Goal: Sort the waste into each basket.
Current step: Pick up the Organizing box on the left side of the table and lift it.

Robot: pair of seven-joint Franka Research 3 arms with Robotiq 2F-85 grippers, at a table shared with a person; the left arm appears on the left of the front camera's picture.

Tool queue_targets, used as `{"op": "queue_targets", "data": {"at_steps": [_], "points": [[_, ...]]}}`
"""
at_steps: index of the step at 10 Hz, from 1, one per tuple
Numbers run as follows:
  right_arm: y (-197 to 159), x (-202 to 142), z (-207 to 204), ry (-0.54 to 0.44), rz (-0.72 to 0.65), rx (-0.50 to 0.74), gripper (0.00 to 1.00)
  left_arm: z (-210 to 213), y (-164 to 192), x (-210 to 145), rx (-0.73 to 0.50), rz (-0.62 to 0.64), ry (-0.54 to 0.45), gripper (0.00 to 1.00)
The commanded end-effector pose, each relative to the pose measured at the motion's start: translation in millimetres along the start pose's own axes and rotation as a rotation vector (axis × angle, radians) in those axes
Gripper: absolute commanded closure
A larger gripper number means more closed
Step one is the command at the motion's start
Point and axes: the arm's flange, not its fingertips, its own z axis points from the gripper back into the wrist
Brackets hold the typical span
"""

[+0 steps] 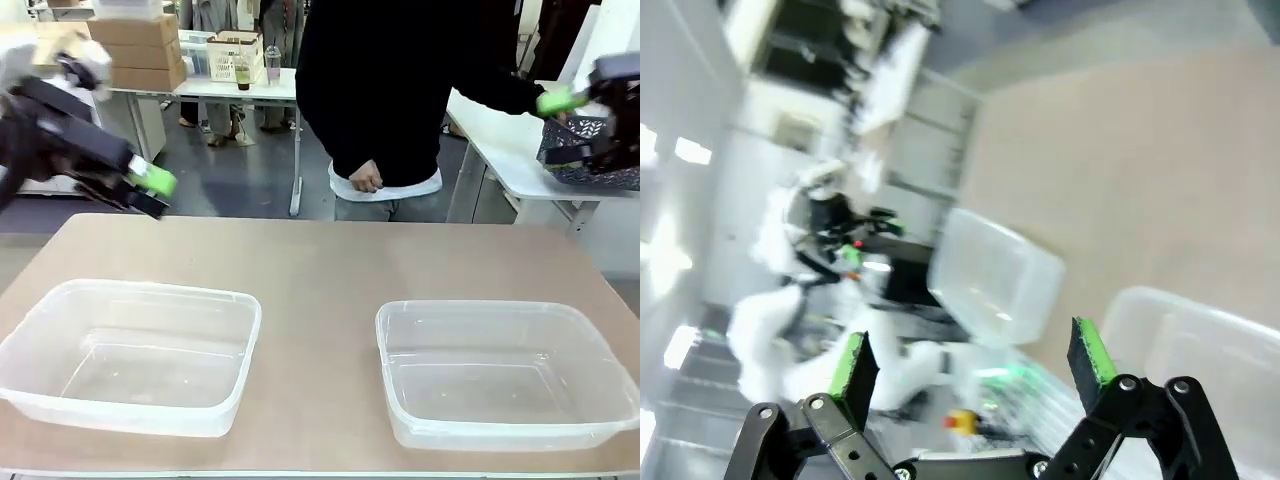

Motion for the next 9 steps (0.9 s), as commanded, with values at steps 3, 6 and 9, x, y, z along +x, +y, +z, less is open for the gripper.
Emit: {"op": "queue_targets", "data": {"at_steps": [3, 6, 9], "points": [[-106, -122, 37, -0.299, -0.342, 0.057, 0.00, 40, 6, -3, -0.073, 0.092, -0.129, 0.00], [-42, 7, 64, -0.135, -0.246, 0.153, 0.00, 40, 6, -3, -0.073, 0.092, -0.129, 0.00], [-42, 7, 64, -0.135, -0.246, 0.153, 0.00, 40, 6, -3, -0.073, 0.092, -0.129, 0.00]]}}
